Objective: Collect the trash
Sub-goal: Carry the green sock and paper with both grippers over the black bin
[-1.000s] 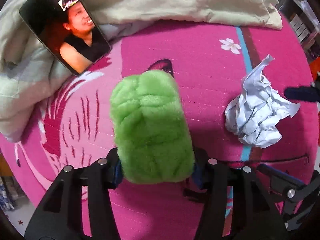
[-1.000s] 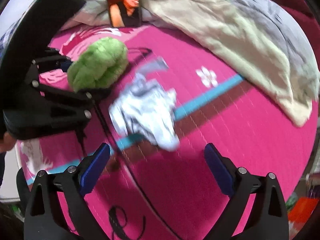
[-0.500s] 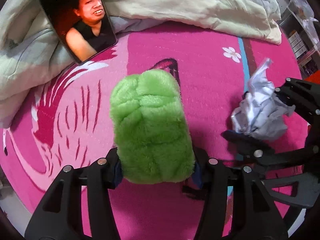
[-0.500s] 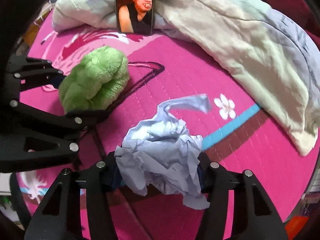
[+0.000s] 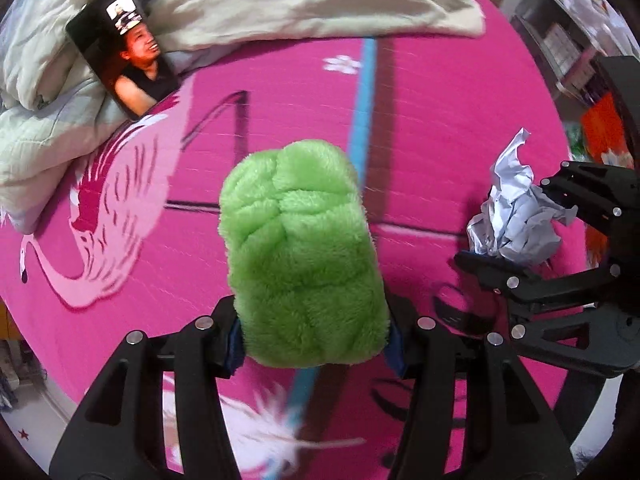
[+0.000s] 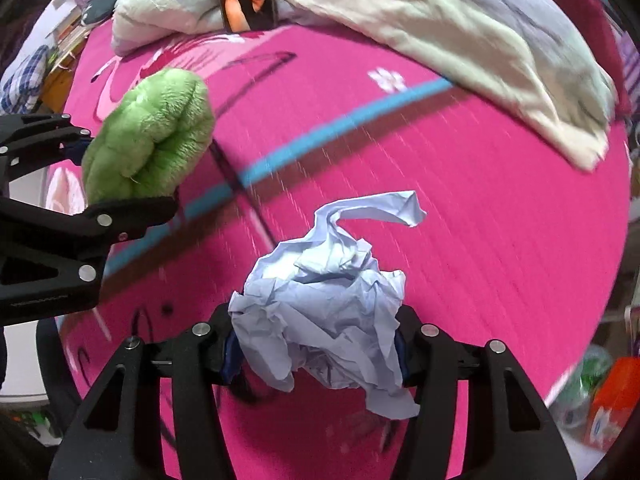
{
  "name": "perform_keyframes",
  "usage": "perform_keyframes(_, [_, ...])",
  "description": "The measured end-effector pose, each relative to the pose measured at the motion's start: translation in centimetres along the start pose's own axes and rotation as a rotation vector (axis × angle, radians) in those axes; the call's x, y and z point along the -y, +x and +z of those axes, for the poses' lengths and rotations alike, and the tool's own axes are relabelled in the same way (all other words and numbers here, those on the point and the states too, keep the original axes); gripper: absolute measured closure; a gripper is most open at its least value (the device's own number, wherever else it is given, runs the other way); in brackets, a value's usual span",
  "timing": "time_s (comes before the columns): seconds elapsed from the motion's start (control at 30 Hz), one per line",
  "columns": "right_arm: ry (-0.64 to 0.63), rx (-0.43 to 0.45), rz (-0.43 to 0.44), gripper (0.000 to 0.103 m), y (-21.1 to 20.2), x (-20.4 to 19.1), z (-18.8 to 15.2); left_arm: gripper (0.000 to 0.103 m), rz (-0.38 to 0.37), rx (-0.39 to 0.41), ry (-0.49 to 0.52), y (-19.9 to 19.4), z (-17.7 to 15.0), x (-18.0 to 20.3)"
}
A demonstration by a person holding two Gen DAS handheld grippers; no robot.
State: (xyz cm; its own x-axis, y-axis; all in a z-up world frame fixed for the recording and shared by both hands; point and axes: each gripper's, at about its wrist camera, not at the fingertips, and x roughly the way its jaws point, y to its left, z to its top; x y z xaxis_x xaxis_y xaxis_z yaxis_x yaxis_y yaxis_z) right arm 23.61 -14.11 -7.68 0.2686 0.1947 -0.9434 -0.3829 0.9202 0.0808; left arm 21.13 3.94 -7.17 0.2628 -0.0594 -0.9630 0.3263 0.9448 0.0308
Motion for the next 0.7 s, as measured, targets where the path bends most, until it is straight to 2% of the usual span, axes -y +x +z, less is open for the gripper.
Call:
perform_keyframes(0.2, [0.041,0.010,-0.022,0.050,-2.7,1.4,-4.3,0.050,0.023,0.008,0.069,-2.4,-0.6,6.6])
perform_keyframes(0.7, [0.197,0.038,-0.077,0.050,-9.3,8.0,-15.9,0.050,-0.003,0.023,0.238,-4.7,-1.4,20.5])
